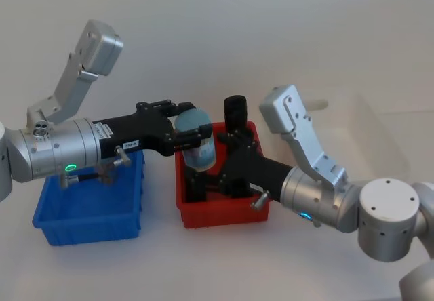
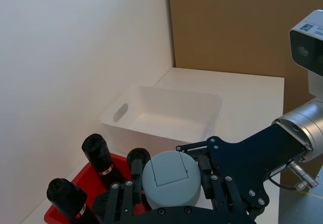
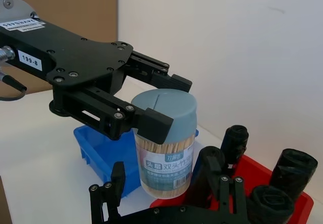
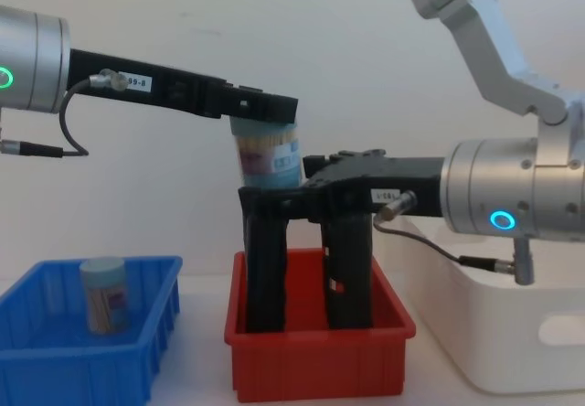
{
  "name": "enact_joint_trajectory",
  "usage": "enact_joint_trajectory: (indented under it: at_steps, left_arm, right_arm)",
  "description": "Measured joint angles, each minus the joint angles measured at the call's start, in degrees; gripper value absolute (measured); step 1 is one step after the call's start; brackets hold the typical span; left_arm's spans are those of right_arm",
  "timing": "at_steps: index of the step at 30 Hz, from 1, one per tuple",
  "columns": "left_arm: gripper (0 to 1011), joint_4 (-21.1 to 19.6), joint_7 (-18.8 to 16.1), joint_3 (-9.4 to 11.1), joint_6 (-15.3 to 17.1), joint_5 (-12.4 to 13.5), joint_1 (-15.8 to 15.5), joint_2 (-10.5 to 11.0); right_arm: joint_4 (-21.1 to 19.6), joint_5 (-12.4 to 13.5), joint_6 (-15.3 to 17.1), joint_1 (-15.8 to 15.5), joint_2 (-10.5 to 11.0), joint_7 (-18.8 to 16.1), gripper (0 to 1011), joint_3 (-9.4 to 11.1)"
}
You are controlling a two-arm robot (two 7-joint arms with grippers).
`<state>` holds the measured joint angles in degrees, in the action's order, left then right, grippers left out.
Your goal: Pick the cotton swabs from the blue box and place them into the white box.
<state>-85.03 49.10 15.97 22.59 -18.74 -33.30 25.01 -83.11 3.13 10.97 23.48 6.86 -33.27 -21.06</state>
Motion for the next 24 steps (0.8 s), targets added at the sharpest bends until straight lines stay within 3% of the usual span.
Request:
enact_joint_trajectory:
  at_steps: [7, 18, 24]
  left_arm:
    - [670, 0.0, 0.0, 0.0, 0.0, 0.0, 0.0, 0.0]
    - [670, 0.0, 0.0, 0.0, 0.0, 0.0, 0.0, 0.0]
    - [671, 0.0, -0.1, 0.0, 0.0, 0.0, 0.0, 0.0]
  right_arm:
    - [2.0, -0.3, -0.9, 1.2, -0.9, -0.5, 980, -0.6]
    - [3.9, -0.6, -1.9, 2.5, -1.7, -0.4, 668, -1.1]
    - [4.2, -0.5, -2.1, 2.7, -1.8, 0.0, 646, -1.3]
